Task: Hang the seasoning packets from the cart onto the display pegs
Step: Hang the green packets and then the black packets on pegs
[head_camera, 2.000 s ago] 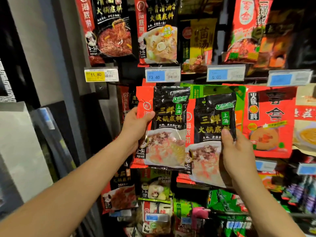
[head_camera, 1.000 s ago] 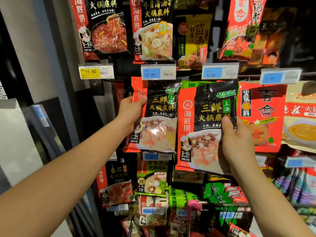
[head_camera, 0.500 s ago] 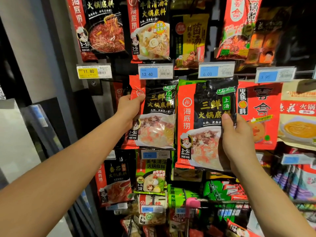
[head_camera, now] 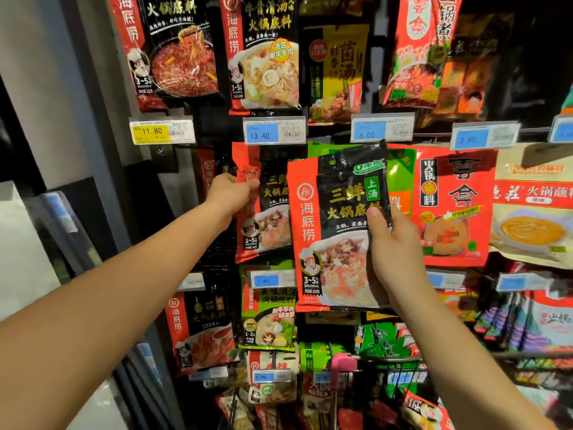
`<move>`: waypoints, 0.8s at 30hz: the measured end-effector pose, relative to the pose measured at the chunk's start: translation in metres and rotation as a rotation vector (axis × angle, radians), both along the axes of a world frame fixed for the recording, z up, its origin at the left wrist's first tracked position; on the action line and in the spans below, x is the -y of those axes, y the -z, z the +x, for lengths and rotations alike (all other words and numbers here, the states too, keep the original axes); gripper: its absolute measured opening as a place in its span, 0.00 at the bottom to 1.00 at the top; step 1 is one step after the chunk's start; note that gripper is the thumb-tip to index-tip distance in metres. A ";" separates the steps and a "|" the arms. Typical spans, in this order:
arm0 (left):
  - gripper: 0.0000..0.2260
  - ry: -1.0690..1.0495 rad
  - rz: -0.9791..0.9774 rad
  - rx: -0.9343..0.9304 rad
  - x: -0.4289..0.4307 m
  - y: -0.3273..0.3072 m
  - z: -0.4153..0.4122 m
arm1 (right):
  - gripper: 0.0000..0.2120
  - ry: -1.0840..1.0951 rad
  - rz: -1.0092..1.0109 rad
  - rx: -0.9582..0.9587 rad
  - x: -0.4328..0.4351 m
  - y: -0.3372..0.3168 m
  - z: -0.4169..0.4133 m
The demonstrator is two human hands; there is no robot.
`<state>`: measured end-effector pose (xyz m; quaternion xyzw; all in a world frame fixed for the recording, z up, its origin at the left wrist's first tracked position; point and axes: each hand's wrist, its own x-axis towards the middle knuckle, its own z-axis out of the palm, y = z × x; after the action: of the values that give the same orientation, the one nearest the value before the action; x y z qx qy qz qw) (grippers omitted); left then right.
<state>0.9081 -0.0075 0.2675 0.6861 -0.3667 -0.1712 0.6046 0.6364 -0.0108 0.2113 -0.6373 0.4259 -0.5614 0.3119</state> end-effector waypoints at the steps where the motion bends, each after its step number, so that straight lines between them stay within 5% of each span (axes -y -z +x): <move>1: 0.12 -0.055 0.019 0.102 -0.004 -0.004 0.003 | 0.20 -0.036 0.008 -0.003 -0.002 -0.001 0.007; 6: 0.18 -0.089 -0.366 0.678 -0.038 -0.048 0.004 | 0.21 -0.223 0.089 0.037 -0.002 0.003 0.055; 10: 0.22 -0.050 -0.213 1.147 -0.043 -0.076 0.007 | 0.27 -0.278 0.197 0.119 0.000 0.006 0.082; 24: 0.21 0.011 -0.176 1.279 -0.035 -0.094 0.024 | 0.29 -0.292 0.197 0.237 0.013 -0.005 0.118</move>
<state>0.9322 0.0272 0.3614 0.5986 -0.6706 0.2993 0.3200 0.7549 -0.0237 0.2160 -0.5881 0.3423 -0.5371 0.4985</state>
